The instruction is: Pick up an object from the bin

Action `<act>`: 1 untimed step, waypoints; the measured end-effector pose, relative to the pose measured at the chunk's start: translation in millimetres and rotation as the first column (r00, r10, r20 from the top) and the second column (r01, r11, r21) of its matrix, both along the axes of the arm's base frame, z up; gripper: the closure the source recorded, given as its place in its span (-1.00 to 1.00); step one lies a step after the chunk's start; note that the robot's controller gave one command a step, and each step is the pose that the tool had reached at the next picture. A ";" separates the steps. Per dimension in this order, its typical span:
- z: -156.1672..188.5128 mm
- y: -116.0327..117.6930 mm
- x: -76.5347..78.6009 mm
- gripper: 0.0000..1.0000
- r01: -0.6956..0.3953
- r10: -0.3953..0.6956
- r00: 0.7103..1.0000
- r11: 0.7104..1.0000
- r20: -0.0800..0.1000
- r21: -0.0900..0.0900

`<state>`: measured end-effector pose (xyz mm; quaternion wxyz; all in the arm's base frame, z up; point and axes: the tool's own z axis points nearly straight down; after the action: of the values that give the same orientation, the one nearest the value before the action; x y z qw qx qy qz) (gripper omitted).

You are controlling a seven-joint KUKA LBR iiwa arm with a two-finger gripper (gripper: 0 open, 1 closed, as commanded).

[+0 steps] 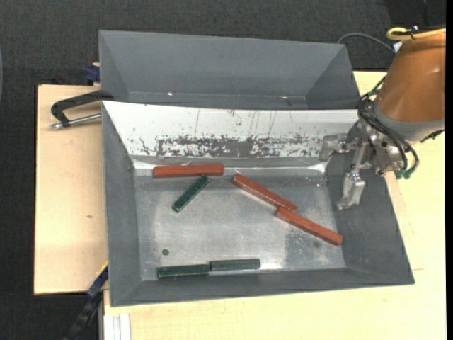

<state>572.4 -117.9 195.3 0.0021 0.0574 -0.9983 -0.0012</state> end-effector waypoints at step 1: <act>-32.8 51.5 14.3 -1.00 0.034 -0.034 0.999 0.999 0.016 -0.002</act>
Offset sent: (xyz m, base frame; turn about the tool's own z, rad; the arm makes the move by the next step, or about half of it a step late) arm 0.0250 0.0369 -0.1097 -0.1360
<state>586.7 -66.3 162.5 -0.0056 0.0406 -0.9992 0.0004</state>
